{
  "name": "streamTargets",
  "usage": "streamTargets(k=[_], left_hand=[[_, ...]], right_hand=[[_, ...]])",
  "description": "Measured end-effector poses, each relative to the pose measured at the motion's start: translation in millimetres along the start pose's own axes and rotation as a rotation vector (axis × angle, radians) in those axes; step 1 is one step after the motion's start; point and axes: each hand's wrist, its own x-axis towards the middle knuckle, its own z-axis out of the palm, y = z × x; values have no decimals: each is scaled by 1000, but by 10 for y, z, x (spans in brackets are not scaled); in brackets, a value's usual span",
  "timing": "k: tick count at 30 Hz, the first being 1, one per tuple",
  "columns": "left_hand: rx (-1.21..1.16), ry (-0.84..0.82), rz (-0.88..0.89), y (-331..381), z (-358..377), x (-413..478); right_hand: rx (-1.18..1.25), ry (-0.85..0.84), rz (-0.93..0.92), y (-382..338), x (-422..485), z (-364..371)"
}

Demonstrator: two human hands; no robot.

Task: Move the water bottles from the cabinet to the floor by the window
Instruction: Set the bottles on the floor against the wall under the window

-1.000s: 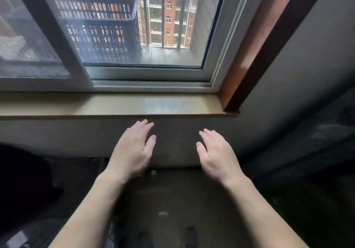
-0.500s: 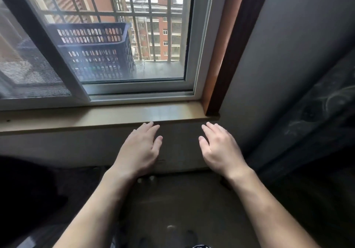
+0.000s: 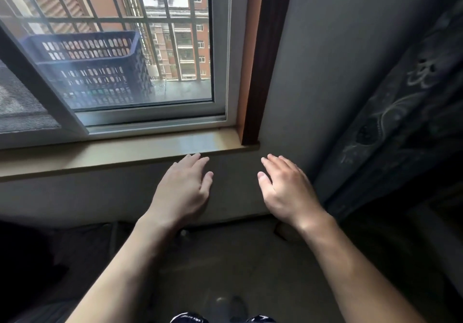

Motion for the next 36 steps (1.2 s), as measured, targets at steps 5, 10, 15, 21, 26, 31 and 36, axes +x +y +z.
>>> streamTargets(k=[5, 10, 15, 21, 26, 31, 36], left_hand=[[-7, -13, 54, 41, -2, -31], [-28, -54, 119, -2, -34, -101], [-12, -80, 175, -150, -112, -235], [-18, -109, 228, -244, -176, -401], [-3, -118, 322, -146, -180, -520], [13, -125, 408, 70, -143, -627], [35, -103, 510, 474, -24, -784]], right_hand=[[0, 33, 71, 34, -158, -89], [1, 79, 176, -27, -391, -120], [25, 119, 254, -180, -650, -103], [36, 142, 322, -338, -984, -29], [7, 177, 367, -351, -1271, -44], [4, 197, 422, -257, -1567, -128], [5, 219, 480, -20, -1934, -255]])
